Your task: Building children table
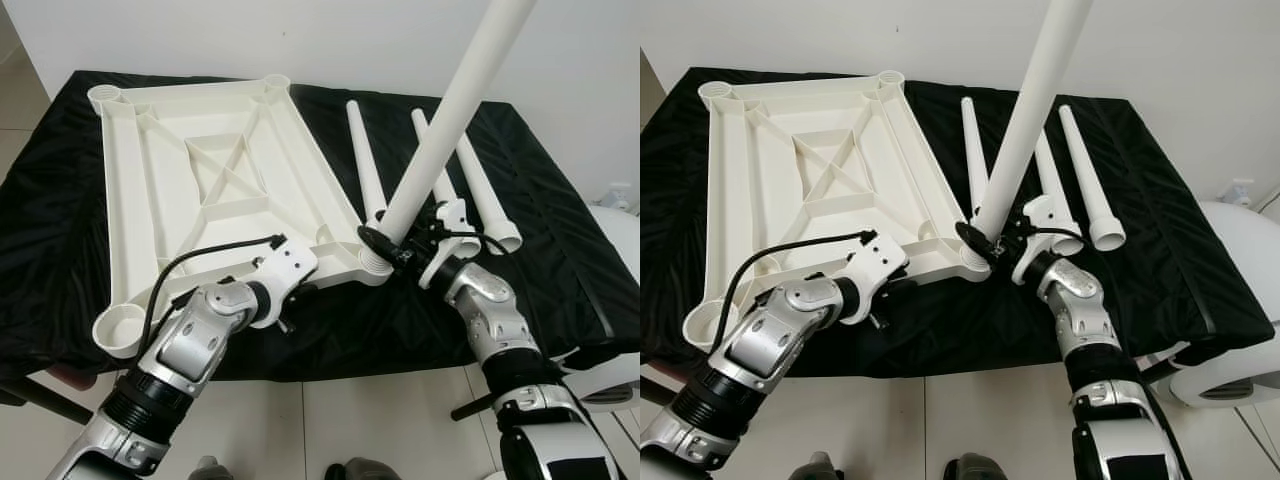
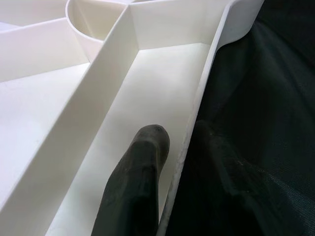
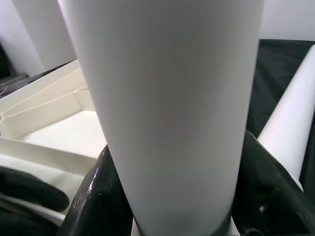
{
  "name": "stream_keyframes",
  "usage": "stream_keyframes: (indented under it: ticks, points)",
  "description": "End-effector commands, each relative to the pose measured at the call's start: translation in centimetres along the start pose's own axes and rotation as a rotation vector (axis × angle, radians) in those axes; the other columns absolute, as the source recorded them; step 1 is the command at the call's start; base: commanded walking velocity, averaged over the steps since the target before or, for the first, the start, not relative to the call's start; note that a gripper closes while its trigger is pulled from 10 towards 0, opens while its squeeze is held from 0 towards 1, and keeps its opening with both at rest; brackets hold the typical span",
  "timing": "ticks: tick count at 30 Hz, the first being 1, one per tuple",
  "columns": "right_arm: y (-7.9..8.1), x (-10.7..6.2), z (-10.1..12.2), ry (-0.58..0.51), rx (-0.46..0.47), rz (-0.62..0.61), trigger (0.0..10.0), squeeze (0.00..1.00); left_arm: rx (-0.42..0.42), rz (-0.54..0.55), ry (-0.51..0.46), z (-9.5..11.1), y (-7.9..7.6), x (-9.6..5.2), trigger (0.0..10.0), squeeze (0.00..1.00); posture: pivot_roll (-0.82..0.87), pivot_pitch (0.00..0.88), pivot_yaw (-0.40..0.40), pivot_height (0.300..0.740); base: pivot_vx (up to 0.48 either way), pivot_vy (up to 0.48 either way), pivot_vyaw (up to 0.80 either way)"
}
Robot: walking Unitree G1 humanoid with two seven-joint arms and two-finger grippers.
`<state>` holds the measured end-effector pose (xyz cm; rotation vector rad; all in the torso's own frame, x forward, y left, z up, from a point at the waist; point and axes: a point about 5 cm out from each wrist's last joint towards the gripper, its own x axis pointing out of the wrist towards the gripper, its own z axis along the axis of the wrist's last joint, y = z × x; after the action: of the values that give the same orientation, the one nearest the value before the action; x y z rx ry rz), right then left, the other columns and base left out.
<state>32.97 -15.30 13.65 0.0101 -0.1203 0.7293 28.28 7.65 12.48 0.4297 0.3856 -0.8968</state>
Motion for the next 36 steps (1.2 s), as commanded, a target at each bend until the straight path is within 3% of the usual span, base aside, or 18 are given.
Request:
stream_keyframes:
  ticks: [1, 6, 10, 17, 24, 32, 36]
  points:
    - [0.2, -0.2, -0.5, 0.008, 0.039, -0.042, 10.0, 0.00, -0.023, -0.056, 0.050, -1.2, -1.1, 0.3, 10.0, 0.00, 0.00, 0.063, -0.067, 0.740, 0.000, 0.000, 0.00]
    - [0.8, 0.1, -0.5, -0.014, 0.040, -0.112, 10.0, 0.00, -0.024, -0.060, 0.048, -1.2, -1.3, 0.3, 10.0, 0.00, 0.00, 0.065, -0.068, 0.740, 0.000, 0.000, 0.00]
    - [2.0, 0.7, -1.0, 0.015, 0.010, -0.244, 10.0, 0.00, -0.028, -0.068, 0.045, -1.1, -1.6, 0.5, 10.0, 0.00, 0.00, 0.065, -0.068, 0.740, 0.000, 0.000, 0.00]
    - [3.6, 1.3, -0.7, 0.000, 0.006, -0.288, 10.0, 0.00, -0.029, -0.078, 0.040, -0.9, -1.9, 0.6, 10.0, 0.00, 0.00, 0.063, -0.070, 0.740, 0.000, 0.000, 0.00]
    - [4.2, 1.5, -0.6, -0.004, 0.021, -0.330, 10.0, 0.00, -0.029, -0.080, 0.038, -0.9, -2.0, 0.6, 10.0, 0.00, 0.00, 0.064, -0.072, 0.740, 0.000, 0.000, 0.00]
    - [5.0, 1.5, -0.8, 0.017, 0.062, -0.599, 10.0, 0.00, -0.030, -0.080, 0.038, -0.9, -2.1, 0.5, 10.0, 0.00, 0.01, 0.058, -0.075, 0.740, 0.000, 0.000, 0.00]
    - [5.3, 1.4, -0.9, 0.019, 0.068, -0.652, 10.0, 0.00, -0.032, -0.082, 0.037, -0.9, -2.2, 0.5, 10.0, 0.00, 0.02, 0.053, -0.075, 0.740, 0.000, 0.000, 0.00]
